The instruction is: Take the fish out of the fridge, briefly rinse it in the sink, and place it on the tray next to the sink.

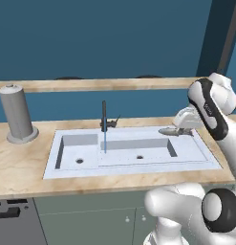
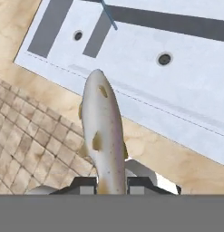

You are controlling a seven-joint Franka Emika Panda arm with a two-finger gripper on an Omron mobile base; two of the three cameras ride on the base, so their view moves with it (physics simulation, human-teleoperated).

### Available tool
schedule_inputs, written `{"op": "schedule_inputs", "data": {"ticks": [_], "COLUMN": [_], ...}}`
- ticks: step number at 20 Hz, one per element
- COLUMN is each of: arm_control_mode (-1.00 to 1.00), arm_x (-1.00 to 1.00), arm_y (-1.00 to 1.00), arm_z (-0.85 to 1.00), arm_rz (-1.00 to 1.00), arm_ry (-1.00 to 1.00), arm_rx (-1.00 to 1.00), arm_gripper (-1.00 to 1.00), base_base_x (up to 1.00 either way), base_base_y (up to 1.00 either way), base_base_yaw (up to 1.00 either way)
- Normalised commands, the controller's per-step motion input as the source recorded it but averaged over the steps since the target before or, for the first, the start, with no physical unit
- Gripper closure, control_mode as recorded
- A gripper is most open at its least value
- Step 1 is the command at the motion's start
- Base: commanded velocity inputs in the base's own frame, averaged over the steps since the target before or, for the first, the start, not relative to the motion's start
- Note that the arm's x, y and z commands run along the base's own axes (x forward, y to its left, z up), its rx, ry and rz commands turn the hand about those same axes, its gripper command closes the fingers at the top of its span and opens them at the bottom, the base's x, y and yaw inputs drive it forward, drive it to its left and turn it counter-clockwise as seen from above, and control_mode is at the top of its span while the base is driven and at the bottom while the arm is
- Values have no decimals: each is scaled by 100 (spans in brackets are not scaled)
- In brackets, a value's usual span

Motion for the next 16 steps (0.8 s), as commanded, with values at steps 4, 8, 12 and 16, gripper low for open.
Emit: {"op": "schedule_inputs", "data": {"ticks": [4,8,12,16], "arm_control_mode": [-100,-100,-100,-100], "arm_x": [90,69,35,22], "arm_y": [28,29,16,43], "arm_z": [-40,-36,-37,-18], "arm_rz": [21,12,7,8], "arm_ry": [19,12,6,2], "arm_rx": [11,10,4,1], "arm_gripper": [100,100,100,100], "base_base_x": [0,0,0,0], "base_base_y": [0,0,0,0], "base_base_yaw": [0,0,0,0]}}
